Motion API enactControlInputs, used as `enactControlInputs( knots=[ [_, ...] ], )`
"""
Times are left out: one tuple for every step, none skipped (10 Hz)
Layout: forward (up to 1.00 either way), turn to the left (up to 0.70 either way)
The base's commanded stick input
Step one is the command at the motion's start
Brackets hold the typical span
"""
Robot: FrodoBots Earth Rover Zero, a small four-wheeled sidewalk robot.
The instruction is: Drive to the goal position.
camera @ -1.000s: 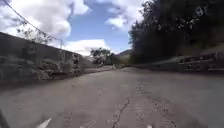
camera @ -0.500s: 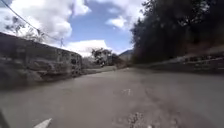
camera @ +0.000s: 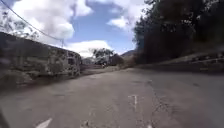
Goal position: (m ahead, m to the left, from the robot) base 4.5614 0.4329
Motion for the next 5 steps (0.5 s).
enactControlInputs(
  knots=[
    [1.0, 0.0],
    [1.0, 0.0],
    [1.0, 0.0],
    [1.0, 0.0],
    [1.0, 0.0]
  ],
)
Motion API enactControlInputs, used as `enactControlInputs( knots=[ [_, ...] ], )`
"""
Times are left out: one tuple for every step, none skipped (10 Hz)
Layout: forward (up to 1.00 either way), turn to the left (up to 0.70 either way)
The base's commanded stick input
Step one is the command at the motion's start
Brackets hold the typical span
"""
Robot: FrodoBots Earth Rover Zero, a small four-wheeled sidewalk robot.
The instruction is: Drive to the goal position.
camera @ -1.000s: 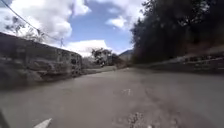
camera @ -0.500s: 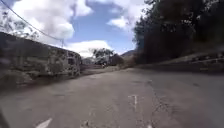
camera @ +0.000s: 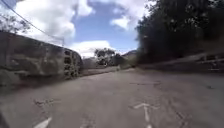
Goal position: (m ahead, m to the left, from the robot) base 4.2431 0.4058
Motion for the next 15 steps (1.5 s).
enactControlInputs(
  knots=[
    [1.0, 0.0],
    [1.0, 0.0],
    [1.0, 0.0],
    [1.0, 0.0],
    [1.0, 0.0],
    [1.0, 0.0],
    [1.0, 0.0],
    [1.0, 0.0],
    [1.0, 0.0],
    [1.0, 0.0],
    [1.0, 0.0],
    [1.0, 0.0],
    [1.0, 0.0],
    [1.0, 0.0],
    [1.0, 0.0]
  ],
)
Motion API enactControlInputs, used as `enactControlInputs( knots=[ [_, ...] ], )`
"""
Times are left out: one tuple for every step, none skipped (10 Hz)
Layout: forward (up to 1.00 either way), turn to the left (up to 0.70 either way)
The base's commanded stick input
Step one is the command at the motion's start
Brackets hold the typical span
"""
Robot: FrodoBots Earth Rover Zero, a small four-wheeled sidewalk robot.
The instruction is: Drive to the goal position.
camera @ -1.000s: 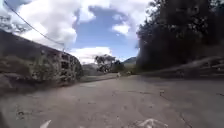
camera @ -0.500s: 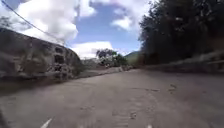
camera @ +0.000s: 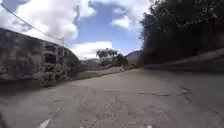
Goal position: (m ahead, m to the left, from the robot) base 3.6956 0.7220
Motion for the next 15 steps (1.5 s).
enactControlInputs(
  knots=[
    [1.0, 0.0],
    [1.0, 0.0],
    [1.0, 0.0],
    [1.0, 0.0],
    [1.0, 0.0],
    [1.0, 0.0],
    [1.0, -0.02],
    [1.0, -0.07],
    [1.0, -0.11],
    [1.0, -0.16],
    [1.0, -0.21],
    [1.0, -0.26],
    [1.0, -0.27],
    [1.0, -0.27],
    [1.0, -0.27]
  ],
)
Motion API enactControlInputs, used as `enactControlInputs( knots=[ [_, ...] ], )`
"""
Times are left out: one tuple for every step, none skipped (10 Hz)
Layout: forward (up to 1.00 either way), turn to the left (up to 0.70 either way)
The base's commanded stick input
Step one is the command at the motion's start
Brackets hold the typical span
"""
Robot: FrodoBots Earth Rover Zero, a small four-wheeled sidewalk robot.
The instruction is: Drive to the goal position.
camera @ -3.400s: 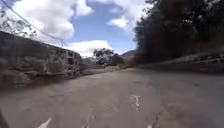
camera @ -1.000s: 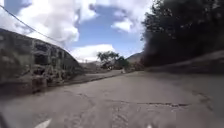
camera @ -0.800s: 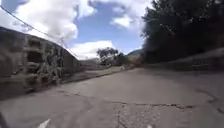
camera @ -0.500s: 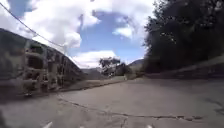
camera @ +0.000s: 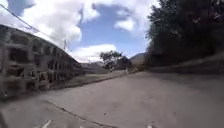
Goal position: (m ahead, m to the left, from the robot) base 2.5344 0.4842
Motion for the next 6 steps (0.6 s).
enactControlInputs(
  knots=[
    [1.0, -0.27],
    [1.0, -0.27],
    [1.0, -0.27],
    [1.0, -0.27],
    [1.0, -0.27],
    [1.0, -0.27]
  ],
)
